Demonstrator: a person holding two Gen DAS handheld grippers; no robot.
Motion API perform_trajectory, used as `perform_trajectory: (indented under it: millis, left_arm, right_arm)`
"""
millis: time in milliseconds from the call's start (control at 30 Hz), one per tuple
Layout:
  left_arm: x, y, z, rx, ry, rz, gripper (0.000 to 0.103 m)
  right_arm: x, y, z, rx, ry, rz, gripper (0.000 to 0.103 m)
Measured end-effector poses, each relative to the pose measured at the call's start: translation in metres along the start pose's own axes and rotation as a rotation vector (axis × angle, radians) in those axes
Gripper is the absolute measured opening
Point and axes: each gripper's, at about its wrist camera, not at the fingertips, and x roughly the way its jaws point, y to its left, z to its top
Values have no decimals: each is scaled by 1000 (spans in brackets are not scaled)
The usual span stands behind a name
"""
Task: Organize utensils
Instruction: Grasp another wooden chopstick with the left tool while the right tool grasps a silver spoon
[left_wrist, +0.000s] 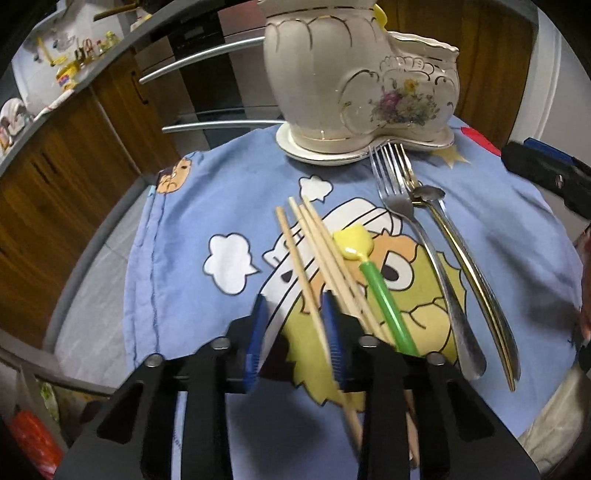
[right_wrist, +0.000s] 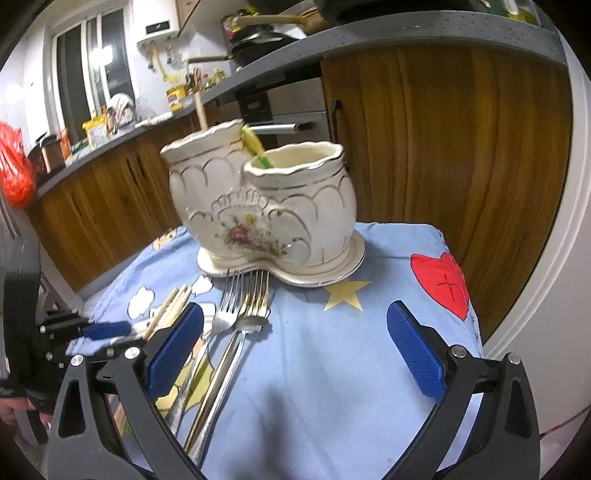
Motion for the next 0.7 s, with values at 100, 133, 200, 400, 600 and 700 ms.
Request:
perform_trajectory:
  millis: [100,133,200,400,600,700]
  left_arm:
    - [2,0,3,-6,-1,-14,20]
    - [3,0,4,-10,-2,-19,18]
    - [5,1,6,-12,-3,-25,15]
    - [6,-5,8,15,-10,-16,8]
    - [6,-4,9,12,-13,-22,7]
    - [6,-3,9,7,-14,-26,7]
  right_arm:
    - [7,8,-5,-47,53,7,75]
    - [11,9,-7,-55,77,14,64]
    - [19,11,-11,-54,126,44,51]
    - [37,19,-17,-47,211,119,25]
    - [44,19,-15,2,235,156,22]
    - [51,16,-14,57,269,205,22]
